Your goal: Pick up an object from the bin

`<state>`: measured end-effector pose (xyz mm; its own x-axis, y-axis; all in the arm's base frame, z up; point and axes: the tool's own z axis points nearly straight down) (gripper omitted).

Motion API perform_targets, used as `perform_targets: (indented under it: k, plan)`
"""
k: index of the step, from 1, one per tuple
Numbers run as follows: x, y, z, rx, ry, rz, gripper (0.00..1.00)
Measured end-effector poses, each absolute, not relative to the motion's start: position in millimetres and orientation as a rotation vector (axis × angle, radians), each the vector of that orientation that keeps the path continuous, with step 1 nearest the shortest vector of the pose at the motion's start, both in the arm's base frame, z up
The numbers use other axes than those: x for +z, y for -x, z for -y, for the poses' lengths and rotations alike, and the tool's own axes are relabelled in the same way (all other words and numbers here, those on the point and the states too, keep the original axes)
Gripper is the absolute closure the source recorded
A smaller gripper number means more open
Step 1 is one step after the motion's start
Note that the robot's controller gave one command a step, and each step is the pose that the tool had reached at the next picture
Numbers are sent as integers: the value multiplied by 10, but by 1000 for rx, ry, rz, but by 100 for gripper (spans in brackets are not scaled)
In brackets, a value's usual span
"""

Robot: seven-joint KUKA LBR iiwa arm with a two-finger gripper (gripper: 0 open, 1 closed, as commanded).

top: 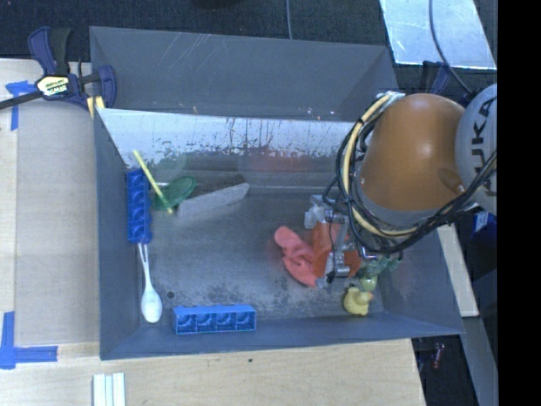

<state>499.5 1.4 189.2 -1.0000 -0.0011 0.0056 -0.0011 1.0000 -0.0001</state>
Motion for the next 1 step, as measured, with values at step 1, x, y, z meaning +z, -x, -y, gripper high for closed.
perform_targets:
  k: [1]
  plan:
    - [1930,-5016,-13,0,-1,3145,0]
